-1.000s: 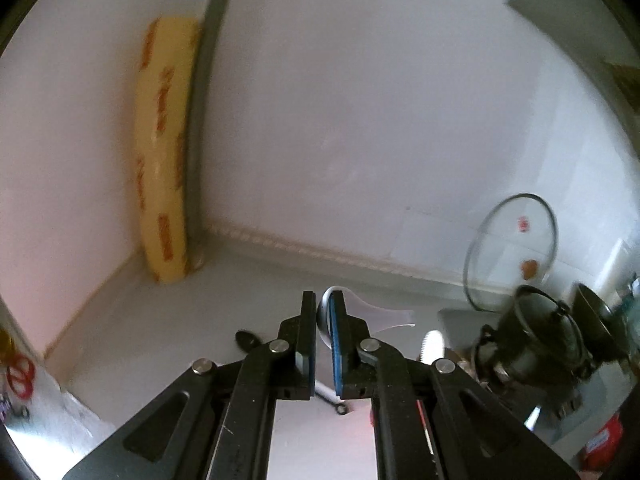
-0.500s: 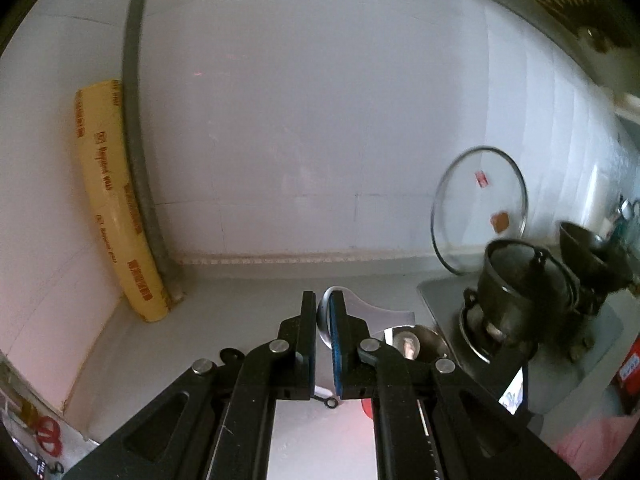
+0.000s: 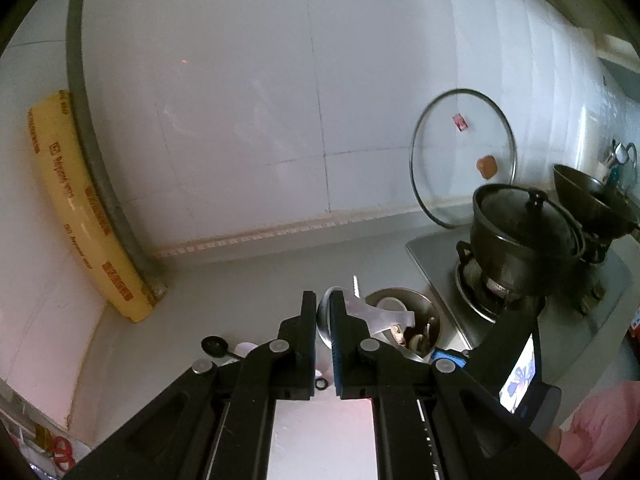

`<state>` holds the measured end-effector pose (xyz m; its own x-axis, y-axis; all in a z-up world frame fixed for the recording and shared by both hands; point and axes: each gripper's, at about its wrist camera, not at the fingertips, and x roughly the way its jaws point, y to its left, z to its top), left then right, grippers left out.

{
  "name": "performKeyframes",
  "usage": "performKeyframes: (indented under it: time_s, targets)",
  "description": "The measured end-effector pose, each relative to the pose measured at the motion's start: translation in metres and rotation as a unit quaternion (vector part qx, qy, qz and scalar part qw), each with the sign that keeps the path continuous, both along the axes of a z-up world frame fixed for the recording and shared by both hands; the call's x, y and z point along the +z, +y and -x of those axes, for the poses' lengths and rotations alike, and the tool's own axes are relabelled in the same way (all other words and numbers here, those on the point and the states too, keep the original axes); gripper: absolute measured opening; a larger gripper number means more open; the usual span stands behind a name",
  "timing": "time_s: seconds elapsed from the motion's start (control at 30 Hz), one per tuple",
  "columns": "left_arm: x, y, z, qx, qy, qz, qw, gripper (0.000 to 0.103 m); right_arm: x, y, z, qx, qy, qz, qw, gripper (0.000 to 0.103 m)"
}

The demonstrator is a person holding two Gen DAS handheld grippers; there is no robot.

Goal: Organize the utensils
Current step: 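Lower the white spoon into the red pot and open the left tool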

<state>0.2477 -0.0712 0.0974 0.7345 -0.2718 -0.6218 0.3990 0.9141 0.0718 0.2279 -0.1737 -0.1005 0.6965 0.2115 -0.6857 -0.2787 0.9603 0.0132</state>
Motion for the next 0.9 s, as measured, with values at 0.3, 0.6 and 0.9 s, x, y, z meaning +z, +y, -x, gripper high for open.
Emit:
performKeyframes:
  time_s: [0.3,0.6,0.9]
  targets:
    - [-0.017,-0.017,-0.006,-0.017,0.028,-0.003,0.9995,0.007,0.000,0.000,0.000,0.000,0.001,0.000,1.000,0.082]
    - [-0.029,-0.022,-0.015,-0.037,0.070,0.034,0.9962,0.007,0.000,0.000,0.000,-0.001,0.001,-0.001,1.000,0.082]
    - [-0.038,-0.019,-0.021,-0.045,0.107,0.069,0.9908,0.009,0.000,0.000,0.000,-0.001,0.002,-0.001,1.000,0.082]
